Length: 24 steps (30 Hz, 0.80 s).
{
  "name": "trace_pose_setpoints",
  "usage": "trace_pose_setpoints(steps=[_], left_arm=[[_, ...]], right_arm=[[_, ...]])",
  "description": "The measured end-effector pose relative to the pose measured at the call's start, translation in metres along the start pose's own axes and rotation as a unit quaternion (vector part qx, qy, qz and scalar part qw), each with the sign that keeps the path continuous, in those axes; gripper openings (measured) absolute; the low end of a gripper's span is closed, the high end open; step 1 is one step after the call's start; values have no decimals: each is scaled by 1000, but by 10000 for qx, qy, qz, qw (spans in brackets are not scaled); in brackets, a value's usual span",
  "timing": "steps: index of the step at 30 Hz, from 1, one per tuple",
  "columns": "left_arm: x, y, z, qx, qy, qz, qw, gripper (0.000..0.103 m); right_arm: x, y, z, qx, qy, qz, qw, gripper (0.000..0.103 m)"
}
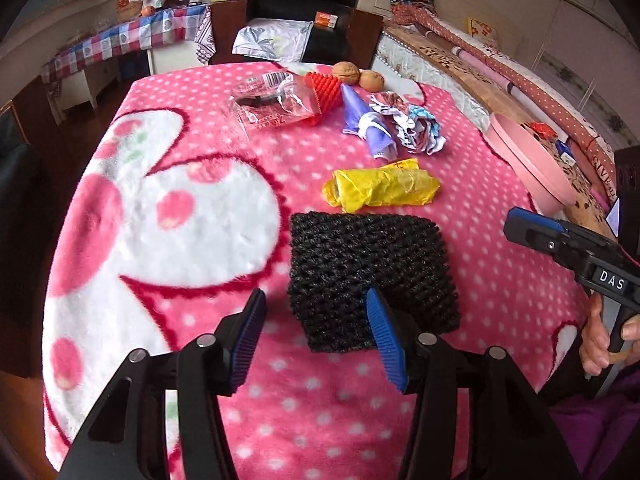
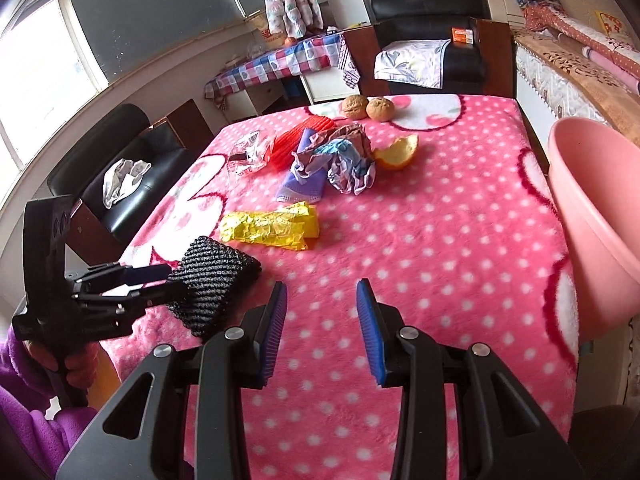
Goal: Collect trash
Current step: 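Grasp the black mesh pad with the left tool while the right tool grasps the yellow foil wrapper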
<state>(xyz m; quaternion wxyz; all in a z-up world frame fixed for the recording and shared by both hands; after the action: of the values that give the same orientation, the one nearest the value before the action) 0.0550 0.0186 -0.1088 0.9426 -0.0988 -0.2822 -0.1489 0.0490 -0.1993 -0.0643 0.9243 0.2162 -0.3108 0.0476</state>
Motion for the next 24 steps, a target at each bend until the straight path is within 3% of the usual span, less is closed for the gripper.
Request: trace_pose_setpoints(steps=[4,5,6,11,15,19,24], left_arm=[[1,-1,1,-201,-80,56,9998,25],[2,-1,2,-195,-110,49,9997,12],[3,0,4,-175,-165,54,9997,7],[8,17,21,-135,-506,302,9982,6],[12,35,38,-13,-792,520,9955,6],[14,53,49,85,-977,726,9925,6],[11,70,56,133,-1070,847,9906,6]], right_arm=[[0,5,-3,38,31,73,10000,37],[0,7,-4,59,41,100,9999,37],[0,8,-5,75,48,117,9999,37],[7,24,-12,236,82,323,9992,37],[16,47,-20,225,92,886,9958,37],[26,72,-35,-5,137,1756,9844,37],[36,82,-59,-191,392,2235,9737,42]])
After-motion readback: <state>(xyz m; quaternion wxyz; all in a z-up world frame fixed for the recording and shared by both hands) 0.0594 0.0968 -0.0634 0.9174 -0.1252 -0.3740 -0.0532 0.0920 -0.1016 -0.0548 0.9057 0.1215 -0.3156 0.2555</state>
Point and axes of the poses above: each gripper's, at about its wrist camera, not at the fingertips, and z roughly against the way its jaws point, y to its left, x to its top, the point moved 4 cm from there along -z, roughly the way its jaws point, and after that the axes turned 7 degrees about -z, right-handed, at the moved point
